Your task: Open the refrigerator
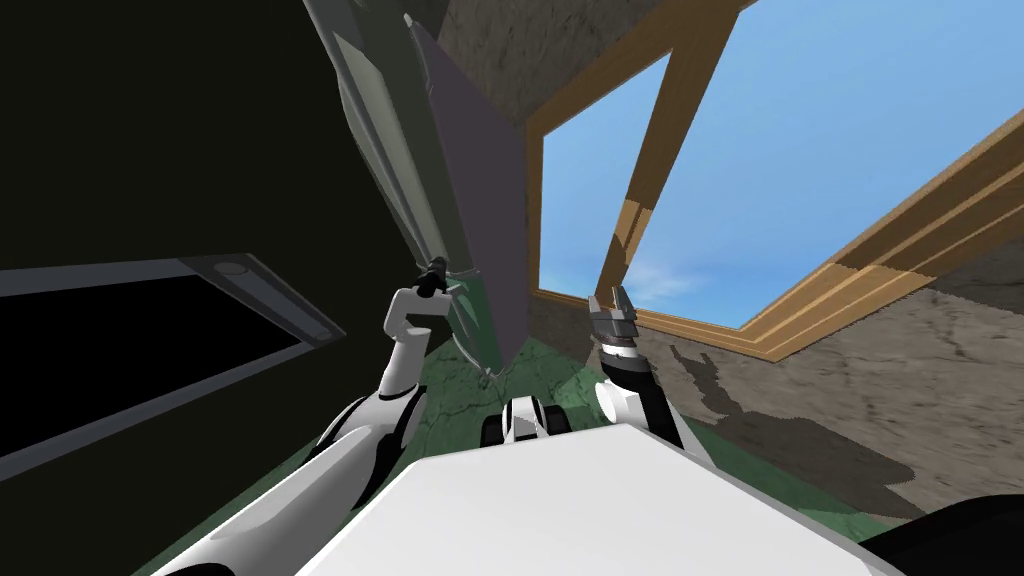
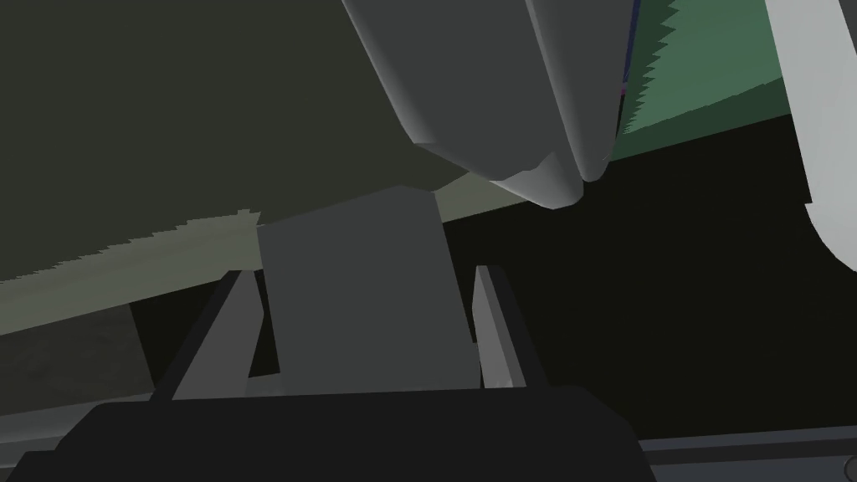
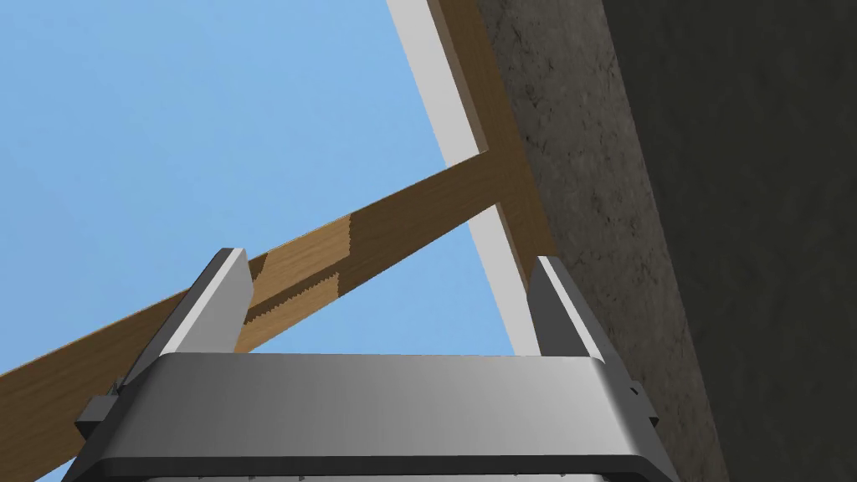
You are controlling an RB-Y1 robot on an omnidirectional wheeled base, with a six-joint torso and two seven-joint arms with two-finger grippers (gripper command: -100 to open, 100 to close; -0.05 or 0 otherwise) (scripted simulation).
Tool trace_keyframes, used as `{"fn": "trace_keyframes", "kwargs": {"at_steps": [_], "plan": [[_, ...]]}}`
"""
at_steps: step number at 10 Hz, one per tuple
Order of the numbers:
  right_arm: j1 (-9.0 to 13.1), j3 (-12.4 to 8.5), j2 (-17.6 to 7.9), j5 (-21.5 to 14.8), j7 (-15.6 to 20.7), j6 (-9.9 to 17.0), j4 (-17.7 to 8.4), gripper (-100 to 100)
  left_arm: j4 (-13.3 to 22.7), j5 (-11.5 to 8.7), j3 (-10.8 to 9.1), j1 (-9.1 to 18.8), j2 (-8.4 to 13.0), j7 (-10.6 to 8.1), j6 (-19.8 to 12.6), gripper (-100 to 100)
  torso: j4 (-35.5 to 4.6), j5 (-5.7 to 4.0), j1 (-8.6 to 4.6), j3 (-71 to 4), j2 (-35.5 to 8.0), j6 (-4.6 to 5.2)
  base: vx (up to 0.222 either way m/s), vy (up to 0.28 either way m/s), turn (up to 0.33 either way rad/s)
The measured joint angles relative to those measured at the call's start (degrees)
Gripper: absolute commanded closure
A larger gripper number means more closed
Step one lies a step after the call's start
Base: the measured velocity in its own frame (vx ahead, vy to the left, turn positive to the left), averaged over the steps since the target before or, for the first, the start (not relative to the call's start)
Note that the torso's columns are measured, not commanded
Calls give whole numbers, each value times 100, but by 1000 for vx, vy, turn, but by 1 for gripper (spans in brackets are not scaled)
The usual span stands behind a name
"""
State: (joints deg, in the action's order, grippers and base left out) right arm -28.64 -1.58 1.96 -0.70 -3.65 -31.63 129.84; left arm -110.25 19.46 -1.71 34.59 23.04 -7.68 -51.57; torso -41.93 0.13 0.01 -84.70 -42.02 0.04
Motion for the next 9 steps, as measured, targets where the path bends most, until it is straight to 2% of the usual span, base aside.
{"fn": "trace_keyframes", "kwargs": {"at_steps": [1,2,4,7,9], "plan": [[0,0,0,0,0,0,0,0,-302,-125,119,-100,-31,56,-122,100,2,1,-4,6,-5,-4,136,-60,458],[-1,0,0,0,0,0,0,0,-488,-280,230,-151,-46,94,-171,100,0,2,2,5,-5,-10,55,-44,101],[3,-1,-2,0,0,1,0,0,-542,-392,293,-148,-41,100,-177,100,-30,7,78,0,-14,2,-41,184,-67],[4,-2,-3,0,0,1,-1,0,-555,-586,434,-117,-30,101,-104,100,-37,11,64,-11,1,-27,-109,261,-48],[4,-2,-4,0,0,1,-1,0,-571,-842,563,-70,10,113,-101,100,-47,3,70,-31,27,-25,-72,320,-70]]}}
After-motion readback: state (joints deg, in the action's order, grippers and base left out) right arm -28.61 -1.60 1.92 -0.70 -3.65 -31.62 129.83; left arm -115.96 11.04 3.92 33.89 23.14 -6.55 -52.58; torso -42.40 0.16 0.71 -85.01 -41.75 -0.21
